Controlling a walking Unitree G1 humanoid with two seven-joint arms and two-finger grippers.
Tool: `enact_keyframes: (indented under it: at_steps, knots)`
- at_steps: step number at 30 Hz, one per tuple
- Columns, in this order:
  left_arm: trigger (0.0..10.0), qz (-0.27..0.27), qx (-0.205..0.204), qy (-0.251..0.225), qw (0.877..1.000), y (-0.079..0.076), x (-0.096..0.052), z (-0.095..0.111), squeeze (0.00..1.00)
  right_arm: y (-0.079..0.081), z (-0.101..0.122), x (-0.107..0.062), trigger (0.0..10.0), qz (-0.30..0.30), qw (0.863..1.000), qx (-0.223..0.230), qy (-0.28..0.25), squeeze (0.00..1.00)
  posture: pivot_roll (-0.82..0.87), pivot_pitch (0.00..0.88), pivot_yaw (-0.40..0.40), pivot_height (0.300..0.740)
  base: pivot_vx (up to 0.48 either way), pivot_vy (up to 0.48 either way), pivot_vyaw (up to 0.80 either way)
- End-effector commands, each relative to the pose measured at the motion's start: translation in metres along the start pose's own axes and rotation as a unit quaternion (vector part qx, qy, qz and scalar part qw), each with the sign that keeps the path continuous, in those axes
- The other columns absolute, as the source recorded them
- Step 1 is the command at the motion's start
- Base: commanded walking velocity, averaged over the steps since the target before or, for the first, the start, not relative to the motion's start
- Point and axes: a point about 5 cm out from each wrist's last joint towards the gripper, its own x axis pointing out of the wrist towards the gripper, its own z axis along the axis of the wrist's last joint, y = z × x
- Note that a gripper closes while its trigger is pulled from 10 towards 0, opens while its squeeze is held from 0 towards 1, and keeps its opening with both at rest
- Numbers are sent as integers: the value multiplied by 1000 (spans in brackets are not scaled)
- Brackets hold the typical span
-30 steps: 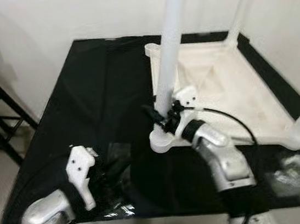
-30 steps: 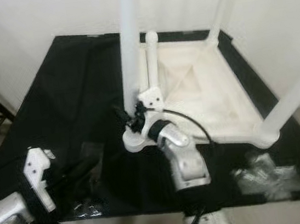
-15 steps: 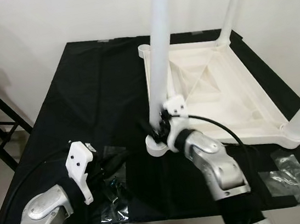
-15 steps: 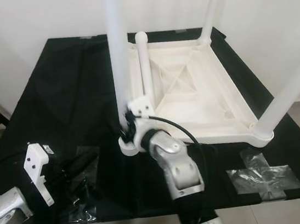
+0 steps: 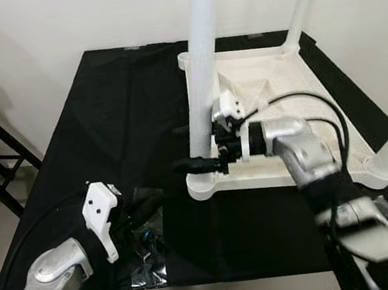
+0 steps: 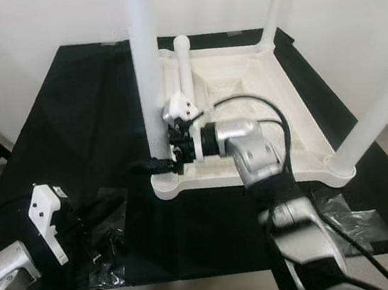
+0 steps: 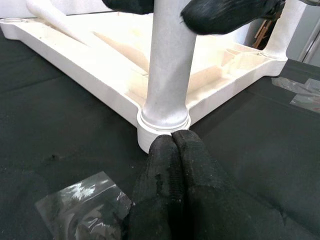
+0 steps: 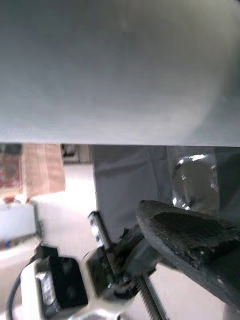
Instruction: Building children table
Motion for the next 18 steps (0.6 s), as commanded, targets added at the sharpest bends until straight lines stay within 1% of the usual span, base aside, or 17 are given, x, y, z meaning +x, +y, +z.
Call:
enact_keyframes:
  at_steps: [1,4,5,8,11,16,17,18]
  knots:
    - [10000,2,14,12,1000,0,-5,0,0,-6,6,13,10000,31,1000,2,3,0,182,100,-31,740,0,0,0]
    - [10000,2,14,12,1000,0,-5,0,0,-6,6,13,10000,31,1000,2,3,0,182,100,-31,740,0,0,0]
    - [10000,3,14,14,1000,0,-7,0,0,-9,9,15,0,42,999,3,12,0,190,107,-33,740,0,0,0]
    - [10000,3,14,15,1000,0,-8,-1,0,-10,10,16,0,49,999,4,18,0,190,107,-33,740,0,0,0]
    - [10000,5,14,17,1000,-2,-11,-1,0,-12,10,12,0,78,996,3,37,0,196,117,-37,740,0,0,0]
    - [10000,6,14,17,1000,-2,-12,-1,0,-11,7,7,0,83,996,10,36,0,187,118,-36,740,0,0,0]
    - [10000,5,13,16,1000,-3,-12,-1,0,-10,2,5,0,83,996,9,34,0,186,117,-34,740,0,0,0]
    - [10000,5,13,16,1000,-3,-12,-1,0,-10,2,5,0,83,996,9,34,0,186,117,-34,740,0,0,0]
